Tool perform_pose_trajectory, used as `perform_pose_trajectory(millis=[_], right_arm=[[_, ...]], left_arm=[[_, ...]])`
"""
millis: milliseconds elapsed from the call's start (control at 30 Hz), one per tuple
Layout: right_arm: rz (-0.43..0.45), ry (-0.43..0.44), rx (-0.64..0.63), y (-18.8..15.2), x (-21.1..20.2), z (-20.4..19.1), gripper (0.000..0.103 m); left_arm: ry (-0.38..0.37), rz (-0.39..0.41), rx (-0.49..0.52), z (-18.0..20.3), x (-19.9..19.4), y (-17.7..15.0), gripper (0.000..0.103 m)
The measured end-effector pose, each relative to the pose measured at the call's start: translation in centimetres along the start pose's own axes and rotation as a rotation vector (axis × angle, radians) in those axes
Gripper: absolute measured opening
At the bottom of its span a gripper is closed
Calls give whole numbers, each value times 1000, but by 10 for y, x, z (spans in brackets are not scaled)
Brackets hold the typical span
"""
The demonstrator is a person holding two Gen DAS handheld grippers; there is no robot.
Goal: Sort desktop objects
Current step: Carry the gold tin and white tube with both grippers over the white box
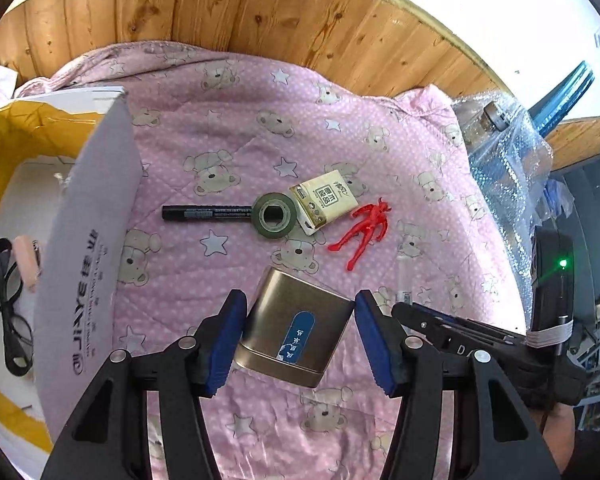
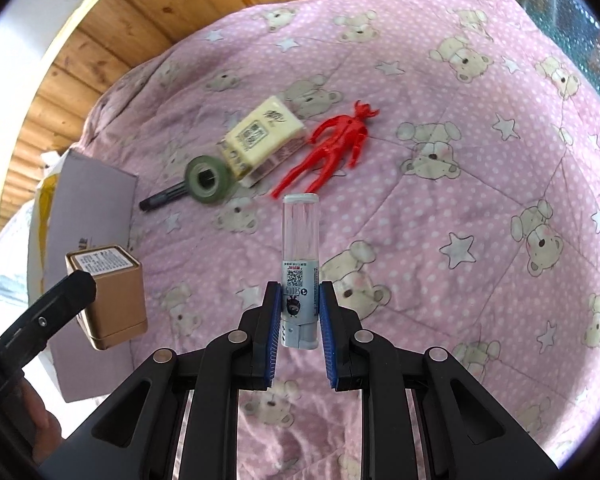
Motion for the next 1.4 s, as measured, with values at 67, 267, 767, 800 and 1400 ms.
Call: perform_pose_trajectory(millis=[67, 267, 767, 800, 1400], right_arm=[[3, 3, -17, -4, -4, -5, 20], [7, 19, -59, -18, -16, -21, 20], [34, 52, -222, -54, -46, -80, 20], [36, 54, -233, -56, -48, -85, 20], [60, 89, -403, -90, -73, -153, 20]], left_arm=[[3, 14, -8, 0, -8, -2, 57], [2, 59, -32, -2, -32, -10, 57], [18, 179, -103, -14, -93, -34, 56], [19, 190, -109, -16, -98, -36, 56], [71, 333, -233, -58, -167, -72, 56]])
Point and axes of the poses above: each gripper's, at about its wrist camera, not at the fingertips, and x roughly the way its jaws point, z to its right, y to its top, the point moved 1 cm from there along x, roughly the way its jaws point, and after that the axes turned 14 degrees about x, right-handed, at the moved point
